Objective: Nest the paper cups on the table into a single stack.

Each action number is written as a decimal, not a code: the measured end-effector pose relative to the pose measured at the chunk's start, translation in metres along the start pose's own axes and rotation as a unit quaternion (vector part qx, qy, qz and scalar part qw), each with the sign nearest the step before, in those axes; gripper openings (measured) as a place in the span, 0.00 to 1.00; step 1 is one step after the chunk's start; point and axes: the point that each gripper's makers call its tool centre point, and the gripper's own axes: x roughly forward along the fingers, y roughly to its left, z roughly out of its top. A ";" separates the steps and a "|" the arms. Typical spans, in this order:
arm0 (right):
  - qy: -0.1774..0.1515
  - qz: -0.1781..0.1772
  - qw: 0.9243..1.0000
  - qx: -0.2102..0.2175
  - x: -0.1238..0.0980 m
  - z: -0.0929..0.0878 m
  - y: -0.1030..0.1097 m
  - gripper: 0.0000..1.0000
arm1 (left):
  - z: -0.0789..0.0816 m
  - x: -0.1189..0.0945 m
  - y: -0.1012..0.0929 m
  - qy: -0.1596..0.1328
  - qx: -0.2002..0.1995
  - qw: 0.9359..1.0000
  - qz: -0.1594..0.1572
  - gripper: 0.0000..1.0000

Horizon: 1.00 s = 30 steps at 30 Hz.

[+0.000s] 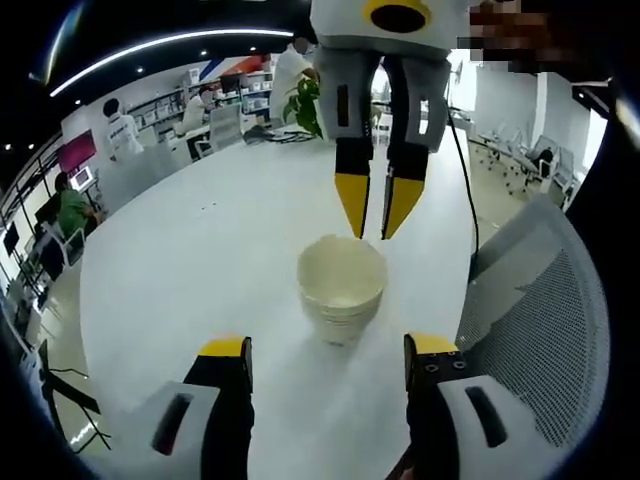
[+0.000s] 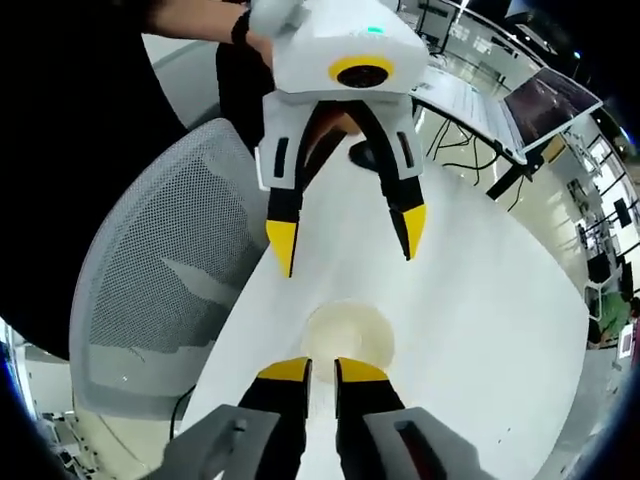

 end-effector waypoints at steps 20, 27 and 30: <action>-0.072 -0.088 0.986 0.122 -0.002 -0.042 -0.004 0.67 | 0.002 0.017 0.000 0.020 0.030 0.999 -0.022 0.63; -0.093 -0.116 0.975 0.166 0.013 -0.050 -0.005 0.74 | -0.003 0.022 -0.002 0.039 0.053 0.997 -0.040 0.67; -0.111 -0.124 0.968 0.190 0.020 -0.048 -0.006 0.76 | -0.002 0.023 -0.003 0.039 0.057 0.997 -0.045 0.67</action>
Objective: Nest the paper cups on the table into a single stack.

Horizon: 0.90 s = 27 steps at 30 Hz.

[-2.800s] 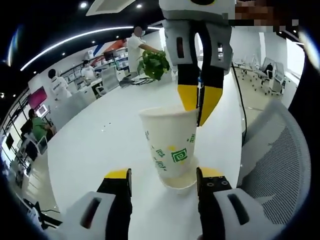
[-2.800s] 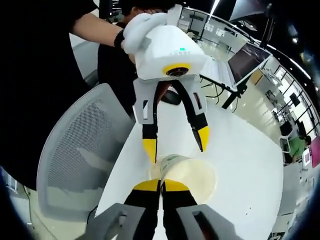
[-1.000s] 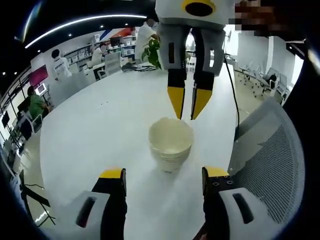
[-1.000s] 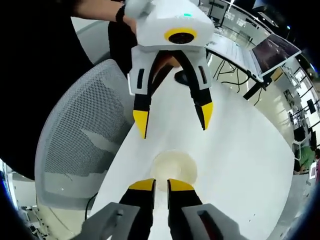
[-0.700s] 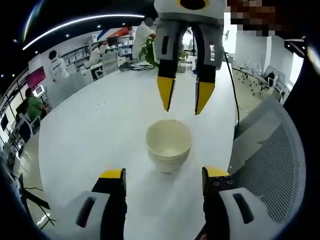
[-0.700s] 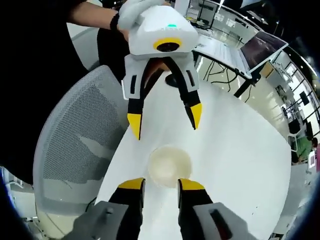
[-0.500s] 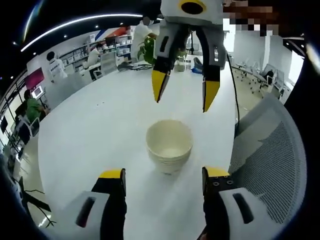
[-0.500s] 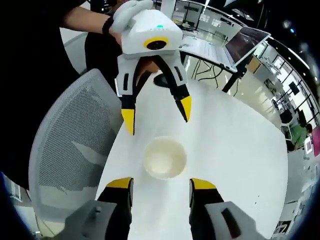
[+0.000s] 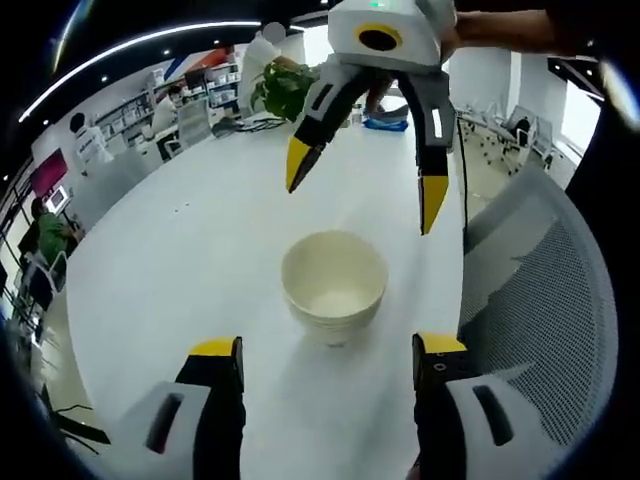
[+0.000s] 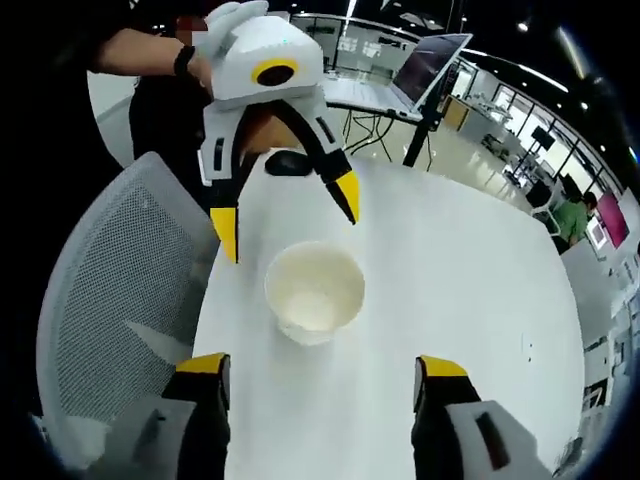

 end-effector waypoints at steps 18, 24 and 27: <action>-0.038 -0.009 0.999 0.030 0.035 0.004 0.005 0.67 | 0.003 0.029 -0.007 0.016 0.032 0.999 -0.029 0.64; -0.039 -0.012 0.999 0.021 0.046 0.008 0.002 0.61 | 0.003 0.038 -0.004 0.020 0.044 0.998 -0.032 0.56; -0.028 -0.013 1.000 0.004 0.052 0.006 0.003 0.58 | 0.002 0.042 -0.007 0.023 0.046 0.998 -0.037 0.53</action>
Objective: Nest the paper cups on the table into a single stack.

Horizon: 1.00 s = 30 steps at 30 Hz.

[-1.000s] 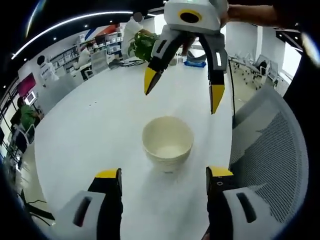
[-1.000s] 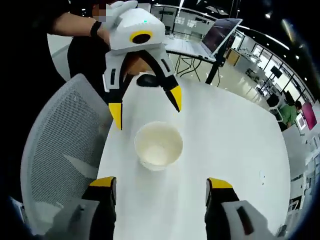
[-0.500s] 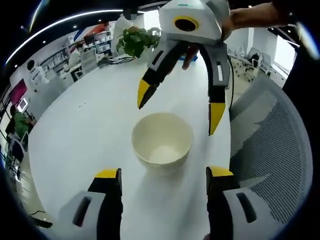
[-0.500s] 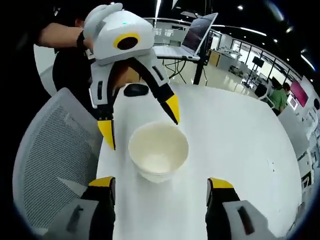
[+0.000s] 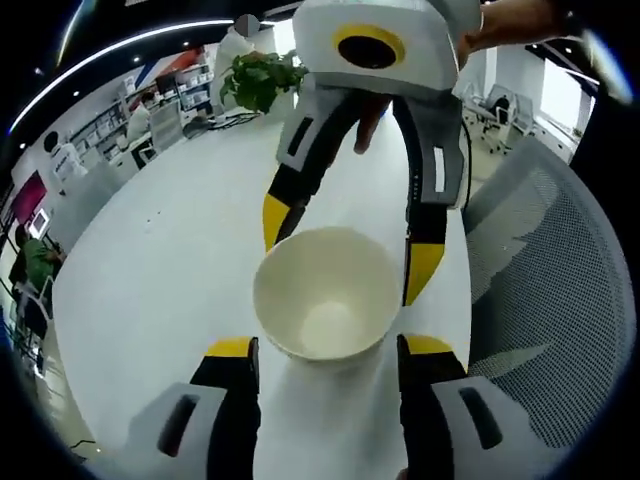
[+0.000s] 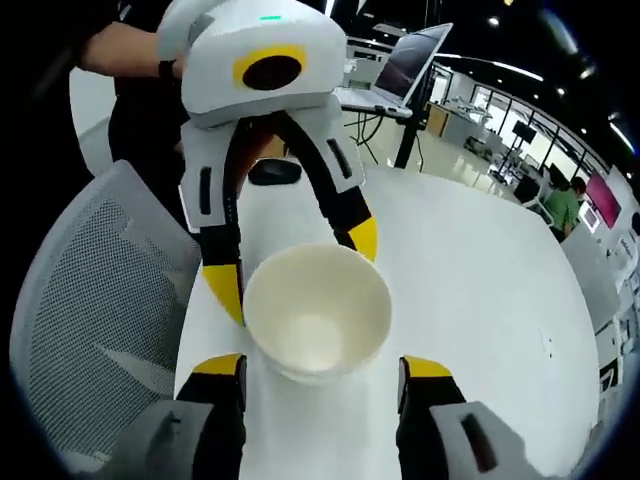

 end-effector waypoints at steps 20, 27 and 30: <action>0.002 -0.007 1.000 -0.004 -0.009 -0.001 -0.030 0.35 | 0.018 0.012 0.025 -0.005 0.003 1.000 -0.001 0.41; -0.001 -0.024 1.000 0.005 -0.011 -0.007 -0.060 0.34 | 0.032 0.023 0.055 -0.011 0.011 1.000 0.003 0.41; -0.001 -0.027 1.000 0.011 -0.011 -0.011 -0.075 0.34 | 0.038 0.026 0.062 -0.014 0.010 1.000 0.005 0.41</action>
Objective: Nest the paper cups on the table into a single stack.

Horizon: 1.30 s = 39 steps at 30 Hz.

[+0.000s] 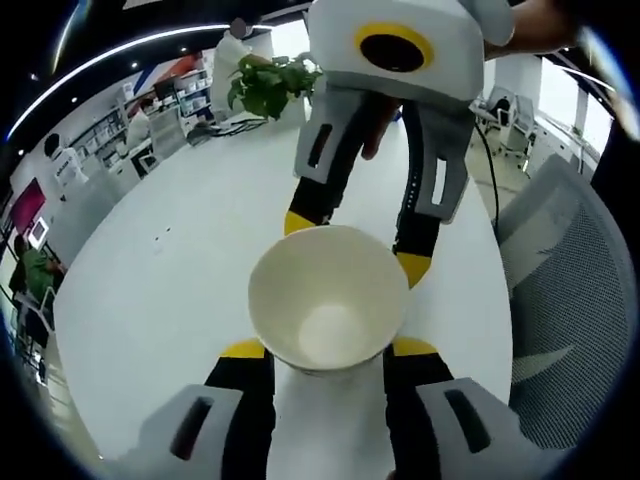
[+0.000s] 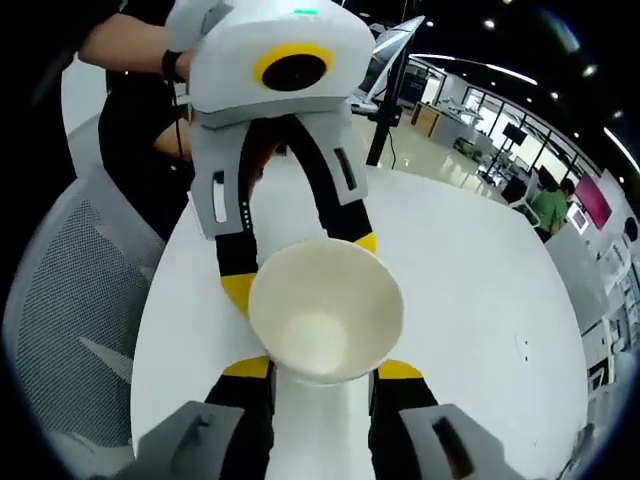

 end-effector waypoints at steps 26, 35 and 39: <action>0.013 -0.005 1.000 0.009 0.018 -0.012 -0.052 0.34 | -0.001 0.030 0.052 0.008 -0.003 1.000 0.000 0.41; 0.012 -0.003 1.000 0.016 0.017 -0.013 -0.050 0.35 | 0.001 0.031 0.052 0.005 -0.006 1.000 -0.003 0.41; 0.010 -0.006 1.000 0.021 0.018 -0.011 -0.051 0.36 | 0.002 0.030 0.052 0.010 -0.002 1.000 -0.001 0.44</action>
